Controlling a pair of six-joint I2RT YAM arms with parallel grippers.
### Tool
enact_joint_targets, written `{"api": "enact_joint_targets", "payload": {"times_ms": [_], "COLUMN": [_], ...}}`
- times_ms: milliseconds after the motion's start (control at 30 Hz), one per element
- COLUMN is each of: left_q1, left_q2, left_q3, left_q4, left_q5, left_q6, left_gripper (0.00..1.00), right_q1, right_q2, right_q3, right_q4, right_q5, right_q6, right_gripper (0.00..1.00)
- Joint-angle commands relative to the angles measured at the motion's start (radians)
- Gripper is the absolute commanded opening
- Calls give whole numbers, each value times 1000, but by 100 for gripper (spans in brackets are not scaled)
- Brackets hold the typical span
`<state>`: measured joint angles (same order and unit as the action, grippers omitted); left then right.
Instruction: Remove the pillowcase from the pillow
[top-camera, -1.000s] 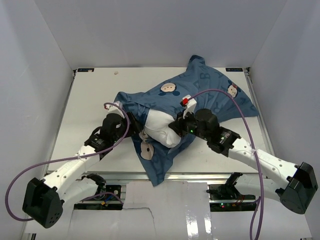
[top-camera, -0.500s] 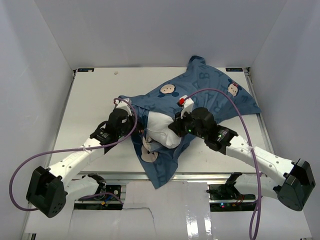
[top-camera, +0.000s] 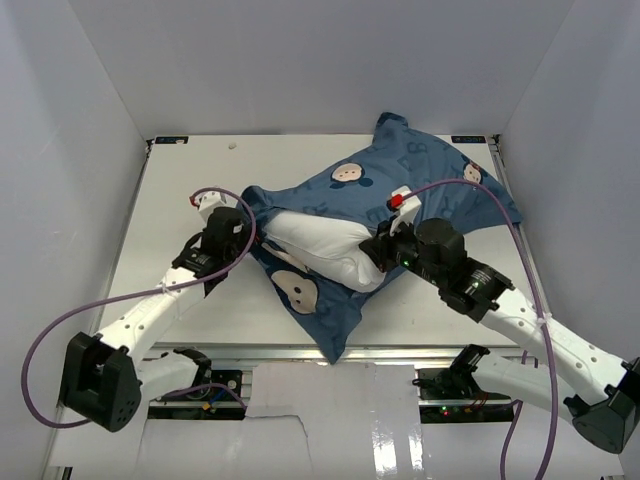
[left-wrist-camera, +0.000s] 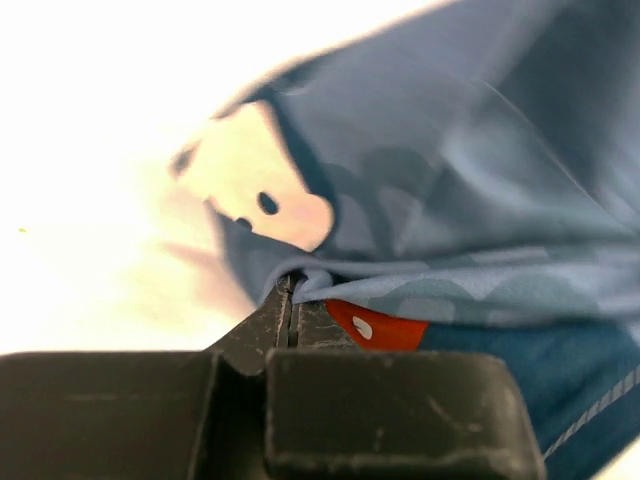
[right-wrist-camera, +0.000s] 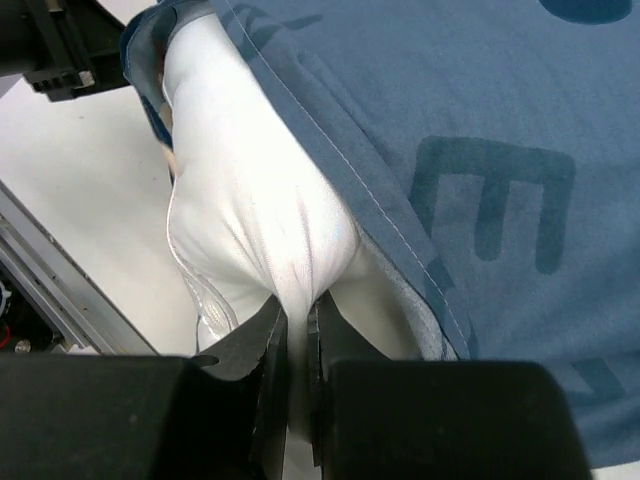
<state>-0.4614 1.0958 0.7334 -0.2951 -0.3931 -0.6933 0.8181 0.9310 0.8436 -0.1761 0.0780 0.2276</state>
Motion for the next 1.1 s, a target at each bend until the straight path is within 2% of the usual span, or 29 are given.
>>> {"api": "enact_joint_targets", "payload": {"times_ms": [0, 100, 267, 400, 500, 600, 633, 667, 700, 733, 800, 900, 1000, 1067], "left_q1": [99, 161, 170, 216, 233, 233, 234, 234, 234, 234, 236, 240, 266, 276], "left_q2": [71, 137, 228, 346, 421, 427, 426, 420, 411, 380, 336, 237, 156, 87], "left_q3": [56, 98, 114, 119, 181, 225, 242, 262, 299, 314, 354, 383, 414, 406], "left_q4": [-16, 7, 57, 126, 134, 163, 153, 136, 108, 97, 67, -25, -129, -131], "left_q5": [-52, -29, -61, 25, 106, 224, 256, 319, 347, 373, 392, 355, 313, 347], "left_q6": [-11, -2, -5, -6, 15, 43, 47, 54, 58, 63, 72, 72, 5, -40], "left_gripper": [0, 0, 0, 0, 0, 0, 5, 31, 49, 61, 75, 84, 87, 88], "right_q1": [-11, -13, -13, -13, -11, -11, -13, -11, -13, -13, -13, -13, -13, -13], "right_q2": [-78, -127, -187, -173, -169, -166, -166, -161, -149, -141, -107, -57, -34, -21], "right_q3": [52, 37, 34, 61, 63, 51, 45, 35, 28, 16, 6, 14, 17, 25], "right_q4": [79, 67, 66, 63, 66, 70, 88, 101, 113, 125, 162, 194, 228, 242], "right_q5": [34, 34, 45, -9, -40, -41, -43, -47, -53, -53, -53, -55, -31, -9], "right_q6": [-7, -7, -11, -7, -4, 3, 6, 10, 13, 22, 29, 38, 47, 55], "right_gripper": [8, 8, 8, 8, 8, 8, 8, 8, 8, 8, 8, 8, 8, 8]}}
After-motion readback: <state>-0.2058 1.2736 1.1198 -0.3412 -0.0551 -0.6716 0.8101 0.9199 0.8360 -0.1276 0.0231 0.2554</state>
